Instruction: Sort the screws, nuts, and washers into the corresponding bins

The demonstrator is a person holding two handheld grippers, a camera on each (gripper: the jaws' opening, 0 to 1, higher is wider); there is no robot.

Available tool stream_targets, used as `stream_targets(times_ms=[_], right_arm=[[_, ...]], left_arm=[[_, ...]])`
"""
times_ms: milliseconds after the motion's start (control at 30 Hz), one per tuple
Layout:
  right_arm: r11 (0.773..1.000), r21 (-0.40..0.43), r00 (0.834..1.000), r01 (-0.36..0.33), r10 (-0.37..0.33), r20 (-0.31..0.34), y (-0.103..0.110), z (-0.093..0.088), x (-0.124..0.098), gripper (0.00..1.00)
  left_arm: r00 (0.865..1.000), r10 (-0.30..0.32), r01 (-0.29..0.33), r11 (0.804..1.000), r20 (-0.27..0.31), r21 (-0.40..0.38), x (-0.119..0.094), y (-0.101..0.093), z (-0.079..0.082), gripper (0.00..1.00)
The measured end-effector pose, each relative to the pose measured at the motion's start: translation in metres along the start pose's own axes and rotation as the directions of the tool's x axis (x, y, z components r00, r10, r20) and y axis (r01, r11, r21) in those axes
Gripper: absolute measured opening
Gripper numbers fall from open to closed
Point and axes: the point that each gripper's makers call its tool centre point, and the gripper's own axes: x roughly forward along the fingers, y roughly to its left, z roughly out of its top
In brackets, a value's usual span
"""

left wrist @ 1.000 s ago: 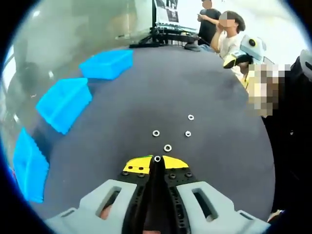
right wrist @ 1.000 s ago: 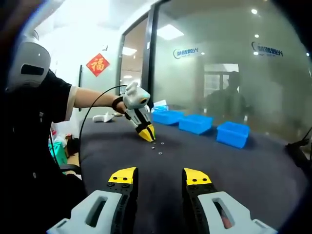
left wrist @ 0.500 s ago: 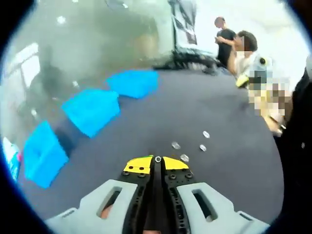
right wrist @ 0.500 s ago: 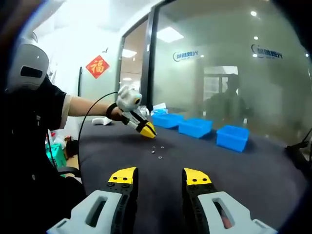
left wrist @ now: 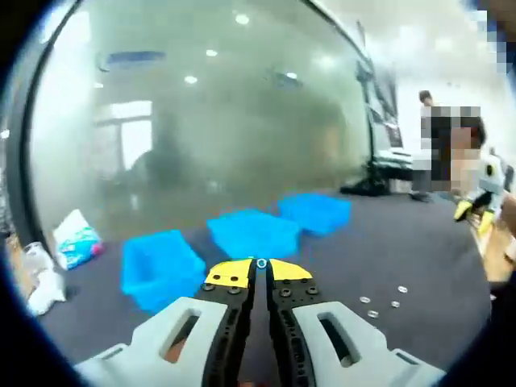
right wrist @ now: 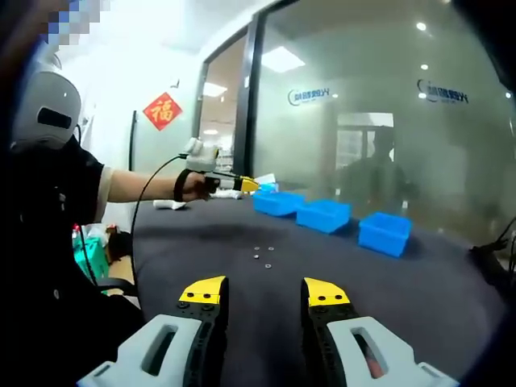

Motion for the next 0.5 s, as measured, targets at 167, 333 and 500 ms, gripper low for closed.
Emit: stream_targets(times_ms=[167,333,500], right_arm=[[1.000,-0.003,1.000,-0.005,0.005,-0.002,0.002,0.002,0.002,0.32],[1.000,-0.002,1.000,-0.007,0.007,-0.004,0.005,0.003,0.003,0.32],[1.000,0.005,1.000,-0.010,0.010,-0.009,0.006,0.001,0.004,0.32]], left_arm=[[0.987,0.162,-0.162,0.987,0.008,-0.022,0.003,0.041,0.001,0.05],[0.974,0.226,-0.226,0.973,0.000,-0.052,0.013,0.066,0.001,0.05],[0.968,0.250,-0.250,0.963,-0.016,-0.102,0.027,0.082,0.001,0.05]])
